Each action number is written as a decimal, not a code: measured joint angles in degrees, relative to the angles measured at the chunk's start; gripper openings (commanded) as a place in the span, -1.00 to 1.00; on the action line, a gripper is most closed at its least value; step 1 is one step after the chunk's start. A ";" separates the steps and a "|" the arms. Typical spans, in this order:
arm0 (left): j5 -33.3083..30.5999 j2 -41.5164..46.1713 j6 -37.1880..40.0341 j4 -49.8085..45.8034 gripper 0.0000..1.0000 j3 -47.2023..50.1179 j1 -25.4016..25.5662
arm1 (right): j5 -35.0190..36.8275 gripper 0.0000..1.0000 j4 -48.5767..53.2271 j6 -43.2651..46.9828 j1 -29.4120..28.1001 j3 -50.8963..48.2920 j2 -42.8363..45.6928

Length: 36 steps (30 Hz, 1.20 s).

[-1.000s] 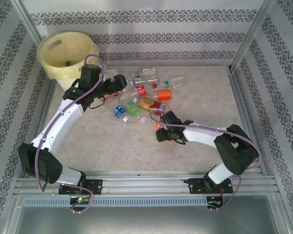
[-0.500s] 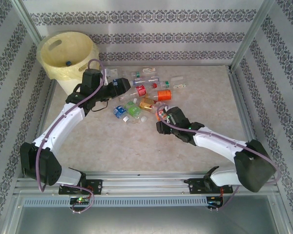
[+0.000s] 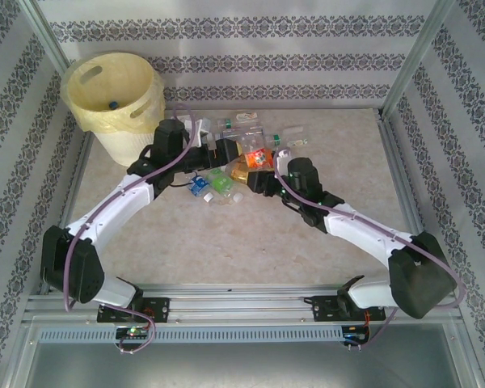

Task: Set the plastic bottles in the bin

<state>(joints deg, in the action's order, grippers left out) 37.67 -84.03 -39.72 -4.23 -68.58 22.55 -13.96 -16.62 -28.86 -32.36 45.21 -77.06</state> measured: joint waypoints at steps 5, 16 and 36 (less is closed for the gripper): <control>0.96 -4.48 0.02 0.87 0.99 -3.02 1.29 | -3.58 -0.03 -2.54 0.00 -0.02 2.56 -1.95; -2.73 -7.45 -0.37 3.17 0.65 -5.31 2.58 | -6.51 0.02 -2.71 1.07 -0.55 6.80 -5.20; -7.96 -7.28 -1.05 5.03 0.03 -5.79 2.84 | -11.08 0.96 6.62 10.32 0.07 11.80 -4.66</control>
<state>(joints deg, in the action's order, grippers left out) 29.71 -91.31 -40.77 0.80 -74.37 25.39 -25.04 -10.00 -18.55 -32.29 57.01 -81.71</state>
